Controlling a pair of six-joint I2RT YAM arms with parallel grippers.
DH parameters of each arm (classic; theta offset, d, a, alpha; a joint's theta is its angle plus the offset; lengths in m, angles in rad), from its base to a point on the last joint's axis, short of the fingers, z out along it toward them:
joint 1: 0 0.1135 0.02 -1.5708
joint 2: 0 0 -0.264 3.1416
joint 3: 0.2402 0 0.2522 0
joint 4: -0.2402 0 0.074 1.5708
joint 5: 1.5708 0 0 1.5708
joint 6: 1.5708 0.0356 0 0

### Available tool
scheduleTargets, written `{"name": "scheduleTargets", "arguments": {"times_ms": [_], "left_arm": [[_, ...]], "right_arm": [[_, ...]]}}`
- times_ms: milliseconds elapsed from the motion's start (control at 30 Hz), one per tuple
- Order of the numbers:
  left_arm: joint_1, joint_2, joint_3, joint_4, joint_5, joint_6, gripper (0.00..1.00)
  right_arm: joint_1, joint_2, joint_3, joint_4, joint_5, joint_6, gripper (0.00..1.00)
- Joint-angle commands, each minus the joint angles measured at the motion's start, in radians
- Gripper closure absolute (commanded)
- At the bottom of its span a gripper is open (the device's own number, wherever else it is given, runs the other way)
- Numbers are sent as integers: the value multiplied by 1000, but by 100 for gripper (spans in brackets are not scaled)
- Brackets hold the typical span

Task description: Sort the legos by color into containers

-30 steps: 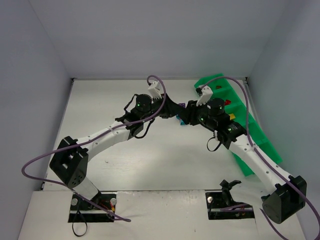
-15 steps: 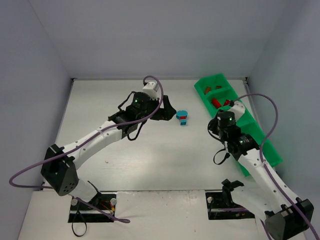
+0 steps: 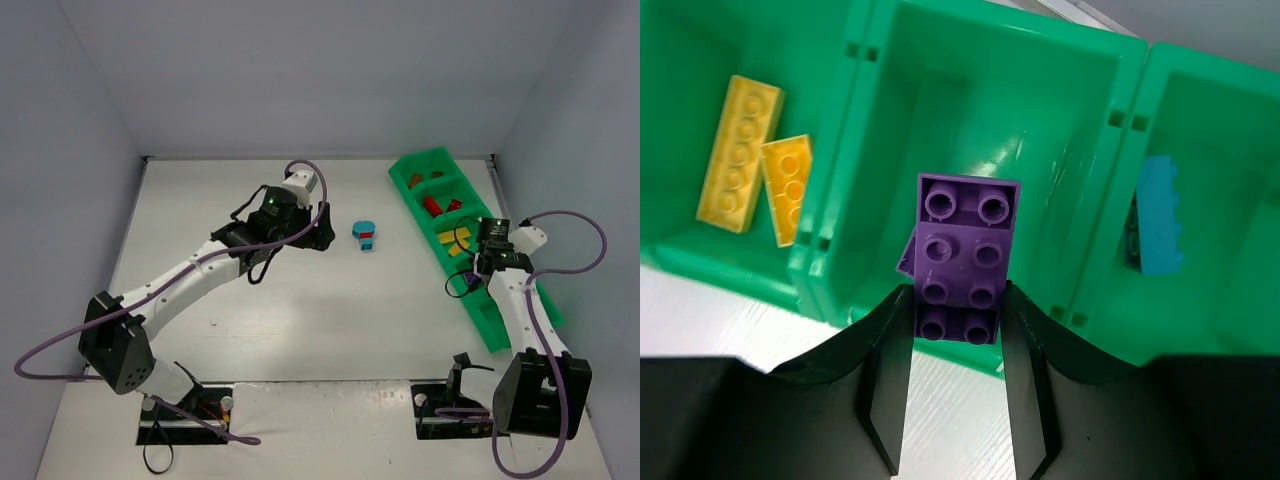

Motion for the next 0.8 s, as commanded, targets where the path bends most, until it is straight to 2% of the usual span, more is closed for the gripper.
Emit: {"name": "scheduleTargets", "arguments": {"times_ms": [0,67,100,200,233,400,567,633,767], "left_arm": [[6,3,30,-4,4,51,23],[5,12,38,-9,10,60,23],[6,26,46,-11,17,69,23],[6,61,61,-14,33,89,23],[6,73,76,-17,50,94,23],[6,173,153,-33,90,134,23],[5,323,289,-55,100,168,23],[5,372,339,-69,97,166,23],[0,509,486,-109,91,33,23]], "right_arm": [[-35,45,41,38,21,26,73],[-58,60,50,44,3,23,61],[-62,69,54,48,-14,10,43],[-64,73,76,56,-39,-41,23],[-64,68,82,56,-62,-56,20],[-64,-2,97,70,-184,-174,13],[-62,-95,79,103,-451,-262,13],[-61,-124,71,104,-507,-280,13],[-58,-165,58,104,-596,-294,13]]}}
